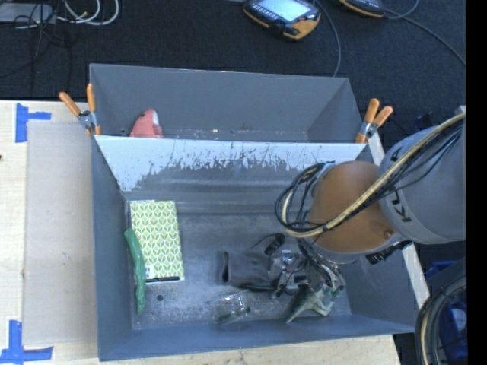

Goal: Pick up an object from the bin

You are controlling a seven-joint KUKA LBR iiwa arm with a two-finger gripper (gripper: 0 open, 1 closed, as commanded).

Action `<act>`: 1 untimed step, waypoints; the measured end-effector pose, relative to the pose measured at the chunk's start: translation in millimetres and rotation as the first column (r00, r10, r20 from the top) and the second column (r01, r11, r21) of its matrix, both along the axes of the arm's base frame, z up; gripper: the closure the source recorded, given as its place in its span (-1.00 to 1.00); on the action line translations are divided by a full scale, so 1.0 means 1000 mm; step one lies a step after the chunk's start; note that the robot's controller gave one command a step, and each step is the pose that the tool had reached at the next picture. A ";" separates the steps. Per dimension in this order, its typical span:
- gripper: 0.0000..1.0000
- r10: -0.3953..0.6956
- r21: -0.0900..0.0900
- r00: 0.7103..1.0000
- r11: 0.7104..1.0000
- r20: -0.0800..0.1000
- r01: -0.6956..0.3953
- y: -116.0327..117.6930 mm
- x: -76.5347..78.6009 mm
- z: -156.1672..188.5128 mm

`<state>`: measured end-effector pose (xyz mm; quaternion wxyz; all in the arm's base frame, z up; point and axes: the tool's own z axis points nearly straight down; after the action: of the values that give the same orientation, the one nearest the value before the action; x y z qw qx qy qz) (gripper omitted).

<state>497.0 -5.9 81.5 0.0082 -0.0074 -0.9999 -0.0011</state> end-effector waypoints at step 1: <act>1.00 0.000 0.000 1.000 1.000 0.009 0.000 0.000 0.003 0.025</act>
Offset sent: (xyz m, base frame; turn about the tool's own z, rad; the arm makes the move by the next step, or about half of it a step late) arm 0.0001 -0.0001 0.0164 0.0000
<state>499.6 -5.7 106.3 0.0037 -0.0075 -1.0000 -0.0011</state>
